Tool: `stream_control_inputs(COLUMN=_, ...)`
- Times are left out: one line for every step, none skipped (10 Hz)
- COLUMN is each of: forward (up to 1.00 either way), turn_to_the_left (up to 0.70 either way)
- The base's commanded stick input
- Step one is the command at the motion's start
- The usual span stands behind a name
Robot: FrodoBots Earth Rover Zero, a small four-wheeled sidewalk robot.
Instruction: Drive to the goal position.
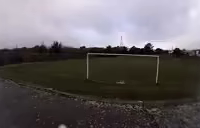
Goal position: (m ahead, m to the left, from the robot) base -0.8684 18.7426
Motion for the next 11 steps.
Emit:
stream_control_inputs(forward=-0.70, turn_to_the_left=-0.27)
stream_control_inputs(forward=-0.70, turn_to_the_left=-0.27)
stream_control_inputs(forward=-0.70, turn_to_the_left=-0.27)
stream_control_inputs(forward=-0.53, turn_to_the_left=-0.20)
stream_control_inputs(forward=-0.30, turn_to_the_left=-0.11)
stream_control_inputs(forward=-0.06, turn_to_the_left=-0.02)
stream_control_inputs(forward=0.00, turn_to_the_left=0.23)
stream_control_inputs(forward=0.15, turn_to_the_left=0.41)
stream_control_inputs(forward=0.62, turn_to_the_left=0.29)
stream_control_inputs(forward=0.70, turn_to_the_left=0.27)
stream_control_inputs(forward=0.70, turn_to_the_left=0.27)
